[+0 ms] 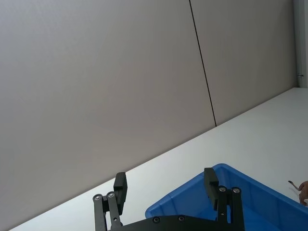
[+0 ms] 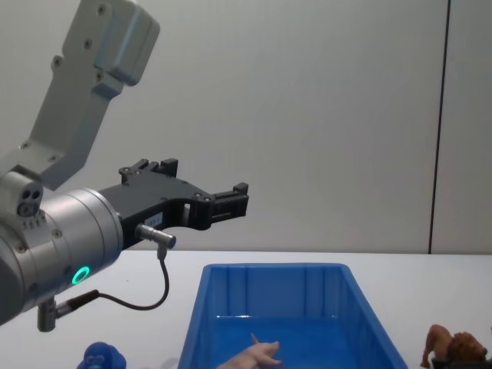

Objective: Pick up the two dolls from the table and place them into the box.

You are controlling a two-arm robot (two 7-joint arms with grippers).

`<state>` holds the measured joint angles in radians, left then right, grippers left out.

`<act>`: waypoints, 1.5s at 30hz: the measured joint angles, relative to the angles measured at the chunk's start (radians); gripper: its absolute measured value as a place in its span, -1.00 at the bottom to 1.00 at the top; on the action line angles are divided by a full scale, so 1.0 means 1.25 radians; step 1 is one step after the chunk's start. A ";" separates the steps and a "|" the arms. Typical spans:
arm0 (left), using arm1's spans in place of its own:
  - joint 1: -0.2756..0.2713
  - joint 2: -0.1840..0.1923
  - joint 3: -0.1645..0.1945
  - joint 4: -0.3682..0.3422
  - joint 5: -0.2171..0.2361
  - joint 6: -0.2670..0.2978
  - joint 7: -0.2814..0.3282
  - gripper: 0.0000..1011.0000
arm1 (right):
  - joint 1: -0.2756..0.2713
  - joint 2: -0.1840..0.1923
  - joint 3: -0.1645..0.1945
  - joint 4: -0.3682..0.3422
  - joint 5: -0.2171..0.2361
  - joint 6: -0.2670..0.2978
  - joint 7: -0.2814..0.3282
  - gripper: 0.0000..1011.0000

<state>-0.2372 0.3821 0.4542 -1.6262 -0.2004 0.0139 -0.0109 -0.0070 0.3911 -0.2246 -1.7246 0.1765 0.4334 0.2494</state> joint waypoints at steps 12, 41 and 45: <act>0.000 0.000 0.000 0.000 0.000 0.000 0.000 0.98 | 0.006 -0.015 -0.007 0.025 -0.005 -0.006 -0.012 0.69; 0.000 0.000 0.000 0.000 0.000 0.000 0.000 0.98 | 0.026 -0.036 0.005 0.001 0.028 -0.069 -0.052 -0.17; 0.000 0.000 0.000 0.000 0.000 0.000 0.000 0.98 | 0.032 -0.035 0.012 -0.031 0.046 -0.082 -0.050 -0.16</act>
<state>-0.2372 0.3821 0.4542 -1.6262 -0.2004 0.0139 -0.0109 0.0329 0.3480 -0.2094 -1.7636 0.2345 0.3306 0.1863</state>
